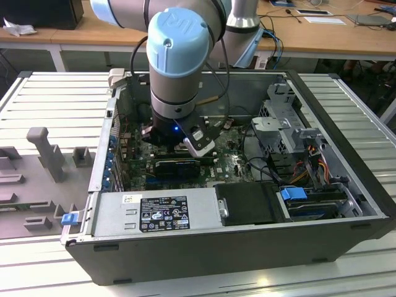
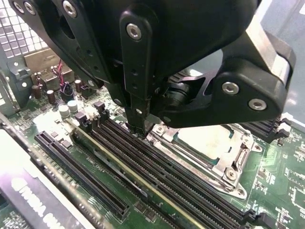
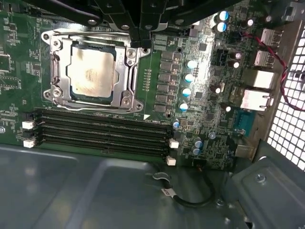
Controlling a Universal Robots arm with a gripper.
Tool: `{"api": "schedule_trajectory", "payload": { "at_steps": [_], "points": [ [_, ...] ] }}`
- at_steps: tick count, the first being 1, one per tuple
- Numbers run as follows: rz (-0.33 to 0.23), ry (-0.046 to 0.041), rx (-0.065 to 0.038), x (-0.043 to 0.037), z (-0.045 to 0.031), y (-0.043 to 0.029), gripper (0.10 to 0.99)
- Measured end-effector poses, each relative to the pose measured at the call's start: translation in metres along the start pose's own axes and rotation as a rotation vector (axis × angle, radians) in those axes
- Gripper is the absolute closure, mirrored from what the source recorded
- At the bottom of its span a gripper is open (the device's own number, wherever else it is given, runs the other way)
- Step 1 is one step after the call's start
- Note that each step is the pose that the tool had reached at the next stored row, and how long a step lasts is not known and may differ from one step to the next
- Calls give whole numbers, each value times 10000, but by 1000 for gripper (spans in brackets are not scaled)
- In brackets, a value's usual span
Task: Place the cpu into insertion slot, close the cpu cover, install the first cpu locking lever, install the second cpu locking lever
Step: 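Install the second cpu locking lever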
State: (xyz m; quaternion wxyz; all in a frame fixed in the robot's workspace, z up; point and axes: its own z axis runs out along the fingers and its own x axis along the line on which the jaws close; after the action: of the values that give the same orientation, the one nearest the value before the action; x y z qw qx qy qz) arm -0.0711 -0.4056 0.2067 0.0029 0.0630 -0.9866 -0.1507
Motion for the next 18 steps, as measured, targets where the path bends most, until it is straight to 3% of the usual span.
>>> {"api": "schedule_trajectory", "payload": {
  "at_steps": [12, 15, 18],
  "points": [
    [-16, -73, -578, 13, 117, -40, 980],
    [-15, -77, -629, 27, 133, -44, 980],
    [-17, -79, -634, 26, 85, -29, 980]
  ]
}}
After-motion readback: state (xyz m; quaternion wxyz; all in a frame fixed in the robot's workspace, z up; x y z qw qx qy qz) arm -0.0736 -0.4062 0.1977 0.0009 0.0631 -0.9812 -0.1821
